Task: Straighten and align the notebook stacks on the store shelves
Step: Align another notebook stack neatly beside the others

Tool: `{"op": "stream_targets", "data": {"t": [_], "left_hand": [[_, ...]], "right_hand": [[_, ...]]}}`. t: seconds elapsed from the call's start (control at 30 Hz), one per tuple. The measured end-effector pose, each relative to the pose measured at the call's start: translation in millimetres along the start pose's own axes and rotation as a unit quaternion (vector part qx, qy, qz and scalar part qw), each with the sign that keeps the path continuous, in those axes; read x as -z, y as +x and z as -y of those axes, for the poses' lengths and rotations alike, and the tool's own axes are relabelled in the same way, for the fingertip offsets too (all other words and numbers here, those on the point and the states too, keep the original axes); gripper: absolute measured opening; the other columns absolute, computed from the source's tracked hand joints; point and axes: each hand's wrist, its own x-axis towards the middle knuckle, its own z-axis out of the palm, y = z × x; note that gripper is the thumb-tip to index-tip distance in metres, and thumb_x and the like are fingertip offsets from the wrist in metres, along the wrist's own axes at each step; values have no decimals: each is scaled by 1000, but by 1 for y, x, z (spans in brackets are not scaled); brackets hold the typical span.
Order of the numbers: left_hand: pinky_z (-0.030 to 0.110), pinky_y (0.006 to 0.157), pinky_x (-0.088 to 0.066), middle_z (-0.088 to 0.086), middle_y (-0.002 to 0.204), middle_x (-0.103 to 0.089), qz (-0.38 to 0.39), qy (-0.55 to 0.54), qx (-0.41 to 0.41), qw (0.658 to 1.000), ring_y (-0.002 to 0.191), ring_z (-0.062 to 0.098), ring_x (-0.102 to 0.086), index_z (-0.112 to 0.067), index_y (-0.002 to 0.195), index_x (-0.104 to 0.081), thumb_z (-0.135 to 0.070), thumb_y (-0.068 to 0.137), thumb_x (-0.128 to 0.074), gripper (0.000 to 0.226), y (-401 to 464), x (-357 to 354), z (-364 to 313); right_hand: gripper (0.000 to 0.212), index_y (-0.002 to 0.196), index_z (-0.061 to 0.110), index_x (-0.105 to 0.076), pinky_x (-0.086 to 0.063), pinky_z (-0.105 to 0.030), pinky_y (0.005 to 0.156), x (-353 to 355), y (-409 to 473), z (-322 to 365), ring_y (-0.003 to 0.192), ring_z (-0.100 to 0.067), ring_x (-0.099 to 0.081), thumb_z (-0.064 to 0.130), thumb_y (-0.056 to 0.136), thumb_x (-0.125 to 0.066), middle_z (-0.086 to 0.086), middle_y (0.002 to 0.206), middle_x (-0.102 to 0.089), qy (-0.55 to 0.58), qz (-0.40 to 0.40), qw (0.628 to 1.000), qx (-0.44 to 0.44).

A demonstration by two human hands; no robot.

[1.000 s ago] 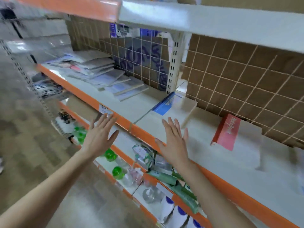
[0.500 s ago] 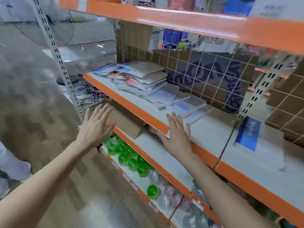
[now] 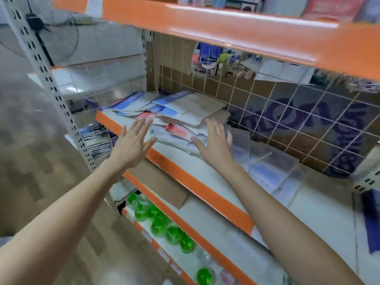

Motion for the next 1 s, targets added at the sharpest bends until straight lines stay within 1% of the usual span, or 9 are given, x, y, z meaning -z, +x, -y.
{"op": "stream_targets", "data": {"t": [0.1,0.23,0.33,0.43,0.53,0.63,0.77,0.87,1.0], "left_hand": [[42,117,-3,1,159,-4,4,-9,-45,999,146,19,-6,-23,151,-7,-49,97,-30,64,54,9,16],[39,116,-3,3,158,-10,2,-38,-90,995,145,18,-10,-19,151,-14,-48,95,-36,66,110,8,28],[41,115,-10,6,156,-18,17,-52,-127,990,143,21,-16,-17,149,-22,-50,93,-39,67,138,2,33],[44,116,-13,6,156,-19,49,-56,-164,984,143,21,-15,-19,150,-20,-62,85,-32,78,162,-3,45],[43,117,-10,2,157,-16,99,-69,-189,975,145,18,-11,-21,149,-21,-72,82,-31,85,179,-9,56],[44,117,-5,2,157,-15,168,-62,-205,962,145,15,-10,-21,149,-21,-75,79,-25,88,185,-13,61],[39,115,-3,4,158,-12,168,-52,-263,949,145,16,-11,-21,150,-17,-80,80,-23,93,176,-10,65],[38,115,-5,4,158,-10,137,-14,-315,939,145,18,-10,-21,151,-14,-70,84,-28,84,166,-8,72],[37,113,-17,6,155,-22,60,-3,-350,935,141,23,-21,-16,148,-24,-45,94,-46,65,139,-8,73]], "right_hand": [[71,150,12,-17,-10,-40,113,-10,58,18,146,-20,-7,46,95,-47,-6,158,-13,25,-13,1000,11],[76,151,9,-12,-4,-36,114,-26,117,33,147,-22,-3,47,95,-47,-8,159,-9,17,-2,1000,6],[83,152,13,-4,-5,-46,117,-40,141,39,147,-24,1,57,93,-43,-8,160,-1,-34,53,998,-23],[86,152,17,0,-1,-50,115,-50,153,39,147,-24,6,64,91,-36,-8,160,4,-69,114,989,-59],[84,152,16,-6,-3,-50,116,-54,154,40,147,-24,3,68,90,-30,-7,160,-1,-82,142,982,-93],[81,151,14,-16,-9,-50,115,-52,149,44,146,-22,-5,66,91,-32,-7,159,-9,-104,128,980,-114],[81,149,14,-21,-12,-49,114,-50,127,61,145,-23,-13,63,89,-43,-8,158,-17,-123,100,976,-151],[83,149,10,-18,-20,-49,113,-53,108,77,143,-23,-19,54,89,-54,-9,156,-21,-133,74,973,-171],[72,151,10,-7,-10,-48,117,-70,75,104,145,-20,-11,15,94,-51,-8,158,-11,-211,39,951,-223]]}}
